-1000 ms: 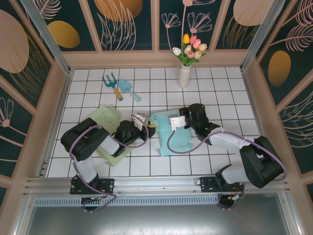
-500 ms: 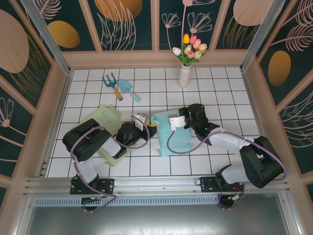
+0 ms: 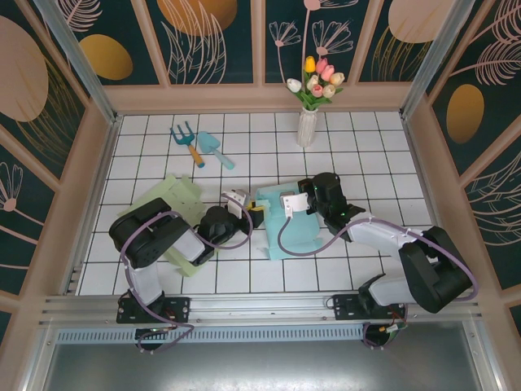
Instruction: Fold the paper box
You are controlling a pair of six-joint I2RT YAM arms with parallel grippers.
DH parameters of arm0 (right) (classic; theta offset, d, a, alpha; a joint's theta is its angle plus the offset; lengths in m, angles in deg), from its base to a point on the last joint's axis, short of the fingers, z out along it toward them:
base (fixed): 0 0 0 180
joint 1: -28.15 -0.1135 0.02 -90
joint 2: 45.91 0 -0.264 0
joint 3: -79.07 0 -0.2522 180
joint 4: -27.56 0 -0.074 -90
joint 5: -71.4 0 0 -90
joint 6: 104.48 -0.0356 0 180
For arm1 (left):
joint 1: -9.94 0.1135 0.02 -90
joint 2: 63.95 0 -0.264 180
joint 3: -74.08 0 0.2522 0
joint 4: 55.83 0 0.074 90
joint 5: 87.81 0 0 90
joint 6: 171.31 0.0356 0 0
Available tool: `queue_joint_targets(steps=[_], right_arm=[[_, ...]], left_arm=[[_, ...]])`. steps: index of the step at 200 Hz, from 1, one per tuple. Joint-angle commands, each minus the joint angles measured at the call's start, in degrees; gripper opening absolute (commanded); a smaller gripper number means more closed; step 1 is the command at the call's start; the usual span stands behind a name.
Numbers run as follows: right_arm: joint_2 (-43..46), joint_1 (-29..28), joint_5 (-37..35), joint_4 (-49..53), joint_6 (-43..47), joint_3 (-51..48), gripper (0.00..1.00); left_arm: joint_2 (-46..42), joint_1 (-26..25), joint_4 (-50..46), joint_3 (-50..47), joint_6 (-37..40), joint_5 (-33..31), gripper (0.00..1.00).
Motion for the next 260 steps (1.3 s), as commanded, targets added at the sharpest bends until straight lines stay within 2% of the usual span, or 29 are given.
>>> queue_joint_targets(steps=[1, 64, 107, 137, 161, 260], right_arm=[[-1.1, -1.58, 1.8, 1.69, 0.82, 0.52, 0.0], [0.52, -3.19, -0.18, -3.65, 3.99, -2.81, 0.0], [1.54, -4.82, -2.96, -8.83, 9.35, -6.57, 0.0], [1.67, -7.04, -4.58, -12.1, 14.56, -9.64, 0.0], [0.74, -8.04, -5.25, -12.29, 13.93, -9.22, 0.0], [-0.05, -8.86, -5.99, -11.1, 12.47, -9.18, 0.0]], left_arm=[[0.47, -1.12, 3.87, 1.53, -2.29, -1.48, 0.42], [1.52, -1.67, 4.38, 0.45, -3.56, -6.19, 0.42], [0.82, -1.7, 2.63, 0.23, -3.79, -10.71, 0.42], [0.49, -1.68, 2.28, -0.06, -4.04, -11.39, 0.42], [0.75, -1.61, 4.55, -0.81, -4.41, -12.14, 0.42], [1.25, -1.66, 2.58, -0.29, -4.75, -16.15, 0.41]])
